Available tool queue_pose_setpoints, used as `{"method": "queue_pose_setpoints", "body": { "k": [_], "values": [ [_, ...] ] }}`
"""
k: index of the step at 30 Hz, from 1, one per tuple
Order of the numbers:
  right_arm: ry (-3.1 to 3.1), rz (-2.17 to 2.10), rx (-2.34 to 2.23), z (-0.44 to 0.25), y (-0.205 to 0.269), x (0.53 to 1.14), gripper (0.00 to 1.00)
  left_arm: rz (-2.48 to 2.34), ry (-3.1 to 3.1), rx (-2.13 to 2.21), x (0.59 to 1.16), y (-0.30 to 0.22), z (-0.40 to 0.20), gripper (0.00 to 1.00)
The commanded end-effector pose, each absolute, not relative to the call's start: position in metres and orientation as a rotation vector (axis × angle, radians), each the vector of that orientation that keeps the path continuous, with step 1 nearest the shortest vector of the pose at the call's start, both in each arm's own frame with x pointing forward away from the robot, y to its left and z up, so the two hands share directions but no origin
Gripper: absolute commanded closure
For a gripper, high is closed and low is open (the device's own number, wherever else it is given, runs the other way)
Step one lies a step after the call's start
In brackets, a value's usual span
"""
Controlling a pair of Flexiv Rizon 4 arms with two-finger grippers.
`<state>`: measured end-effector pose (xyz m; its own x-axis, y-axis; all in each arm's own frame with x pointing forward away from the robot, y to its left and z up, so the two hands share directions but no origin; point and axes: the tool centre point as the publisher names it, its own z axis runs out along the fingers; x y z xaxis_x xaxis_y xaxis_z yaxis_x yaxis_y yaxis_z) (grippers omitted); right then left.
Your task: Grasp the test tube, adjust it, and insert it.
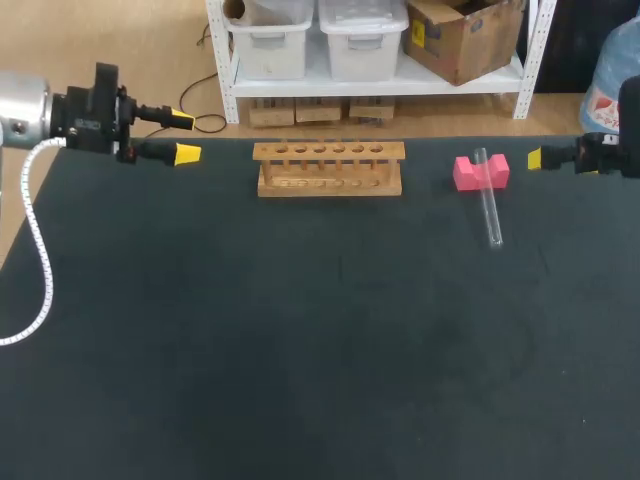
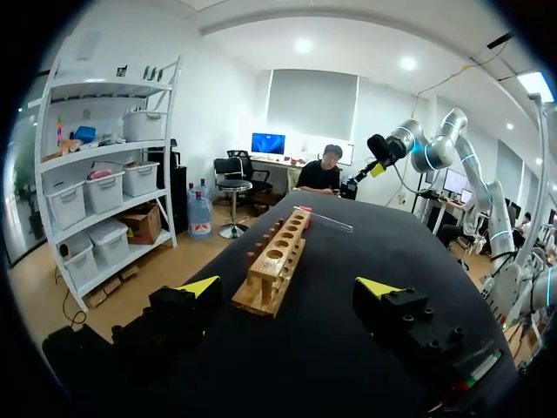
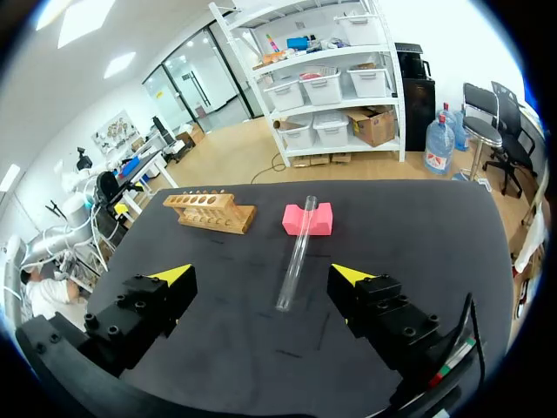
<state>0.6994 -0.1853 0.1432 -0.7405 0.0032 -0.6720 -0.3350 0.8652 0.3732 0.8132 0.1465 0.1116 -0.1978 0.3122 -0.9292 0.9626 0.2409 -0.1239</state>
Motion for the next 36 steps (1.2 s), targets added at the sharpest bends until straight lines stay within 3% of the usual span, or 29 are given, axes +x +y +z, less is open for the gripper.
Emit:
{"method": "queue_pose_setpoints", "body": {
  "k": [1, 14, 36],
  "values": [
    [2.363, 0.488, -0.239, 0.147, -0.19, 0.697, 0.0, -0.978, 1.675, 1.196, 0.813, 0.147, 0.111, 0.0],
    [2.401, 0.132, -0.282, 0.143, -0.184, 0.716, 0.0, -0.978, 1.675, 1.196, 0.813, 0.147, 0.111, 0.0],
    [2.371, -0.158, -0.126, 0.104, -0.131, 0.78, 0.0, -0.978, 1.675, 1.196, 0.813, 0.147, 0.111, 0.0]
  ]
}}
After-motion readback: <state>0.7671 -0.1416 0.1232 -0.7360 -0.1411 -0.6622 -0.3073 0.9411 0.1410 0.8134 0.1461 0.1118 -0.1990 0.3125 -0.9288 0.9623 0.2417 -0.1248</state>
